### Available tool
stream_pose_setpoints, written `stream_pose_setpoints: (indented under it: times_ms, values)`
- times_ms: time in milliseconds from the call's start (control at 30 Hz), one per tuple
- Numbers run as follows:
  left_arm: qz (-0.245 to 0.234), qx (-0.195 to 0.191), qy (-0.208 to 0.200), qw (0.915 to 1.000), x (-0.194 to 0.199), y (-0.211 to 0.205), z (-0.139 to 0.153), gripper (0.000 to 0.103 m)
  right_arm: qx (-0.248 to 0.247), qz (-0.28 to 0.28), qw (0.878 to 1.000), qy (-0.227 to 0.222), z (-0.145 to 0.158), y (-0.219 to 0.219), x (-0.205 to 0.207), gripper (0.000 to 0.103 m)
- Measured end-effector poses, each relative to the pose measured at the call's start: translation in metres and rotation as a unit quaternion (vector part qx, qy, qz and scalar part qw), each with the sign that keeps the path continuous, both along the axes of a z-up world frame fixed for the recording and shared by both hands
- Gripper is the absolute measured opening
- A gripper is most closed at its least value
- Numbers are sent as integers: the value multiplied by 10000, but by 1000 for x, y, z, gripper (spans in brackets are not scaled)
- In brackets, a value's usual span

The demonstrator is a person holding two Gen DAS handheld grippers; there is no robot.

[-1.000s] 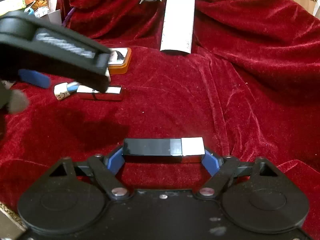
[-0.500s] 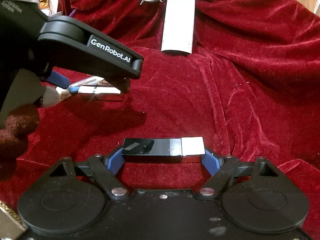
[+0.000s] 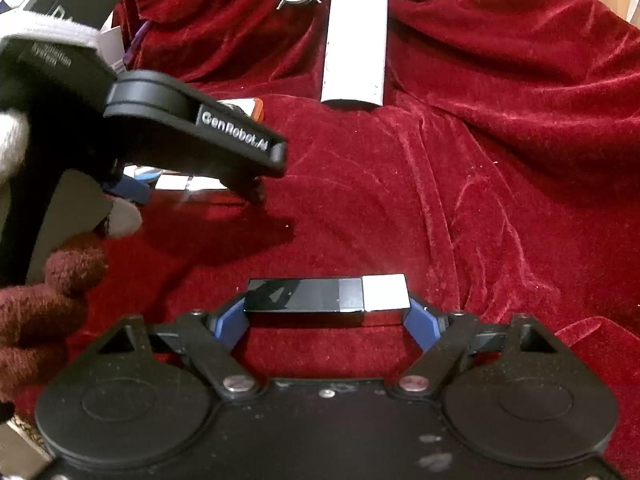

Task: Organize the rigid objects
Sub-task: 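Grasp the silver-and-white item with the left tool while the right tool holds the USB stick, then carry both held items over the basket and open both tools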

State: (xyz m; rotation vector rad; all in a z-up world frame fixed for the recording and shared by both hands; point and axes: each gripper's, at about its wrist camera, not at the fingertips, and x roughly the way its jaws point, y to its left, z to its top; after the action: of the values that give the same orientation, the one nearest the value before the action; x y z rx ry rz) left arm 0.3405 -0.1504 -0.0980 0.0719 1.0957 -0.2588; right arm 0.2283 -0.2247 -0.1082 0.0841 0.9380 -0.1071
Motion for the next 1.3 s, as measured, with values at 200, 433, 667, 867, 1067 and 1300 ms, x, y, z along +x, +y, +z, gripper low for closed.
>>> stream_pose_setpoints:
  times_ms: [200,433,667,867,1067,1300]
  values:
    - [-104,-85,-36,9999,-3,10,5,67,-1,-43,10000,2,0,0,2,82]
    - [25,-195,39,9998,-24,34,29,67,205,-112,9997,67,12,-2,-5,82]
    - [174,-194,140,9996,-62,66,59,67,606,-17,9981,85,41,0,-29,82]
    - [195,-47,97,9998,-111,93,78,67,737,342,9966,95,67,14,-66,82]
    - [232,-81,325,9992,-159,114,76,67,937,888,9912,299,80,29,-109,82]
    - [322,43,802,9962,-199,125,54,67,999,1332,9825,833,71,49,-151,82]
